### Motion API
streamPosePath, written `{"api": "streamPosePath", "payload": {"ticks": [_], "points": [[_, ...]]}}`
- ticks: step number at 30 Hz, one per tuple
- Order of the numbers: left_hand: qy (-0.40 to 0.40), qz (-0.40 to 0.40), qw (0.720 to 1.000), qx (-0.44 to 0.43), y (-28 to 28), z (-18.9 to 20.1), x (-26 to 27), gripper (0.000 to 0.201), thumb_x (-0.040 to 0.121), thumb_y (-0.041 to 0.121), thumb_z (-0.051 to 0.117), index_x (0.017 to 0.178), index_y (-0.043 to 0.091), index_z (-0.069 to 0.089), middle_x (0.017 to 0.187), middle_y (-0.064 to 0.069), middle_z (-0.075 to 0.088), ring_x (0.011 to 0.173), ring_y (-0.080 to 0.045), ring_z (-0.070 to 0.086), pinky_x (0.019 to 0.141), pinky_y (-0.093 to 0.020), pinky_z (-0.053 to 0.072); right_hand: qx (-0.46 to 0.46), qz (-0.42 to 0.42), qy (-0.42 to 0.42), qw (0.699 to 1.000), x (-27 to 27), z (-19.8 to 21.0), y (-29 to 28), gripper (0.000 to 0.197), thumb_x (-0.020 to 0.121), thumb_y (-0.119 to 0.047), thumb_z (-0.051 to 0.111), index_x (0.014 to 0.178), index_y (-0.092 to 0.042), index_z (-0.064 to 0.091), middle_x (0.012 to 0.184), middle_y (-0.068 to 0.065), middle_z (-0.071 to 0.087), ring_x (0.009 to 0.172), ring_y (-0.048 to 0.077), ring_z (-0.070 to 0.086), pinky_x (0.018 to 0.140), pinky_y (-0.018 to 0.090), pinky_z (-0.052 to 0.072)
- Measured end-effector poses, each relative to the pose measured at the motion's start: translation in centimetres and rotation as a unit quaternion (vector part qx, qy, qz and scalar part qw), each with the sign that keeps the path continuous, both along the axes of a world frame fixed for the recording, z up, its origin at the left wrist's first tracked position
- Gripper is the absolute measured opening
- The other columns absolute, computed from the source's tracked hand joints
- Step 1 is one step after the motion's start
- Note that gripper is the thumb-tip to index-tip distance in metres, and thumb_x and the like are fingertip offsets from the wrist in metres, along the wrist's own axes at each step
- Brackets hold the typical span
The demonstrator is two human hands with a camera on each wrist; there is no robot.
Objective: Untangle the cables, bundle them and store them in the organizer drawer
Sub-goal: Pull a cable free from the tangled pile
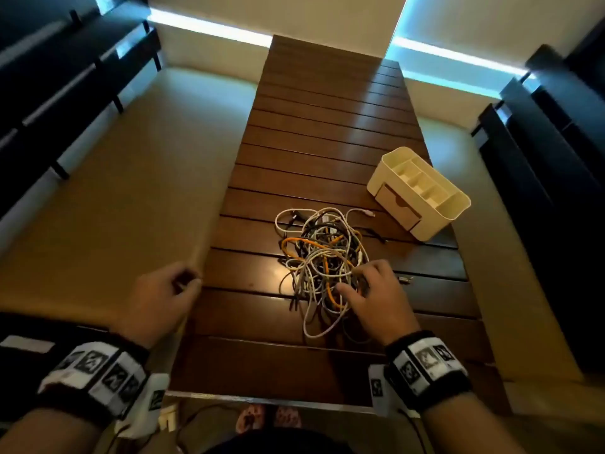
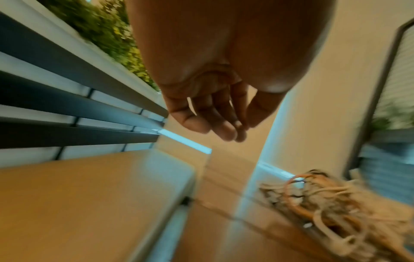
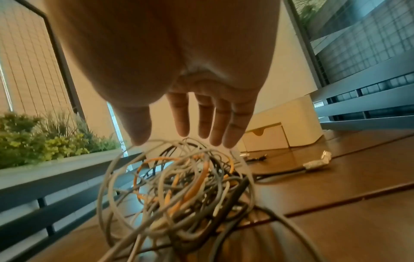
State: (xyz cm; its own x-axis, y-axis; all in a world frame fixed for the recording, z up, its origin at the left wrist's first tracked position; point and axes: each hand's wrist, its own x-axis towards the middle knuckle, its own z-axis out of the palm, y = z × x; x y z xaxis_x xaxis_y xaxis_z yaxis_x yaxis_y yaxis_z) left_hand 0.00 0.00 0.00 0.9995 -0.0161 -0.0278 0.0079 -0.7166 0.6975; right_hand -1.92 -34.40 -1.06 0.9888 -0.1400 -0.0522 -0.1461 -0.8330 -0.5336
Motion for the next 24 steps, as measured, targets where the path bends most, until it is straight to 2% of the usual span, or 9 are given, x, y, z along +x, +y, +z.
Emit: {"api": "streamPosePath", "payload": {"ticks": [2,3,6,9,14,16,18,21,24], "points": [[-0.031,-0.025,0.998,-0.053,-1.9,0.5,0.2,0.007,0.087,0.009,0.07,0.084,0.015,0.07,0.077,0.009,0.067,0.076,-0.006,0.062,0.063,-0.015,0.045,-0.014,-0.016,-0.008,1.0,0.7,-0.5,0.8,0.036,0.087,-0.048,0.066,0.11,-0.02,0.064,0.112,-0.009,0.045,0.103,0.012,0.053,0.088,0.037,0.052],[-0.034,-0.046,0.996,-0.073,-3.0,0.7,0.3,0.007,0.087,0.009,0.07,0.085,0.015,0.071,0.078,0.01,0.067,0.079,-0.004,0.062,0.064,-0.014,0.045,-0.024,-0.01,-0.002,1.0,1.0,-0.9,1.1,0.036,0.088,-0.048,0.065,0.111,-0.02,0.064,0.112,-0.008,0.046,0.105,0.013,0.052,0.088,0.036,0.051],[-0.011,-0.096,0.991,-0.089,-6.1,1.2,0.3,0.009,0.088,0.013,0.07,0.085,0.021,0.07,0.079,0.01,0.068,0.079,-0.006,0.061,0.069,-0.024,0.05,-0.099,0.028,0.057,0.993,1.3,-1.8,1.6,0.043,0.086,-0.051,0.065,0.116,-0.021,0.06,0.118,-0.005,0.047,0.11,0.016,0.049,0.089,0.035,0.05],[0.002,-0.136,0.986,-0.094,-7.9,1.3,0.4,0.01,0.09,0.014,0.068,0.084,0.022,0.069,0.077,0.012,0.066,0.079,-0.004,0.06,0.063,-0.015,0.046,-0.143,0.034,0.076,0.986,1.2,-2.5,1.5,0.044,0.085,-0.046,0.067,0.119,-0.02,0.056,0.122,0.0,0.046,0.114,0.021,0.048,0.091,0.035,0.048],[0.044,-0.16,0.98,-0.108,-9.3,1.4,0.5,0.012,0.092,0.019,0.066,0.082,0.024,0.067,0.077,0.008,0.066,0.078,-0.006,0.06,0.065,-0.014,0.045,-0.129,0.006,-0.012,0.992,1.0,-2.1,1.9,0.016,0.088,-0.024,0.063,0.1,-0.014,0.061,0.123,0.001,0.045,0.103,0.022,0.054,0.079,0.037,0.054],[0.057,-0.165,0.978,-0.11,-9.1,1.3,0.6,0.013,0.092,0.021,0.066,0.081,0.026,0.067,0.077,0.009,0.066,0.074,-0.005,0.059,0.064,-0.014,0.045,-0.128,-0.004,-0.052,0.99,0.9,-1.6,1.6,0.013,0.085,-0.022,0.065,0.095,-0.015,0.06,0.123,0.001,0.044,0.103,0.019,0.051,0.076,0.036,0.055],[0.064,-0.165,0.978,-0.106,-8.9,1.2,0.7,0.014,0.093,0.023,0.065,0.08,0.029,0.066,0.076,0.01,0.065,0.071,-0.003,0.059,0.061,-0.012,0.043,-0.132,0.001,-0.097,0.986,0.9,-0.7,1.5,0.013,0.08,-0.02,0.066,0.09,-0.016,0.059,0.116,0.0,0.046,0.099,0.018,0.047,0.077,0.033,0.052],[0.072,-0.162,0.979,-0.101,-8.7,1.1,0.8,0.013,0.093,0.026,0.065,0.081,0.031,0.066,0.076,0.012,0.065,0.073,-0.003,0.059,0.062,-0.013,0.044,-0.046,0.023,-0.171,0.984,2.5,1.3,1.9,0.007,0.081,-0.015,0.064,0.082,-0.017,0.057,0.1,-0.004,0.048,0.091,0.015,0.047,0.078,0.03,0.046],[0.079,-0.164,0.977,-0.113,-8.7,0.9,0.8,0.013,0.093,0.025,0.065,0.081,0.031,0.066,0.08,0.018,0.064,0.073,-0.005,0.059,0.062,-0.015,0.045,0.063,0.005,-0.165,0.984,6.4,3.5,1.8,0.009,0.087,-0.013,0.061,0.081,-0.019,0.057,0.091,-0.01,0.051,0.085,0.011,0.052,0.076,0.027,0.046]]}}
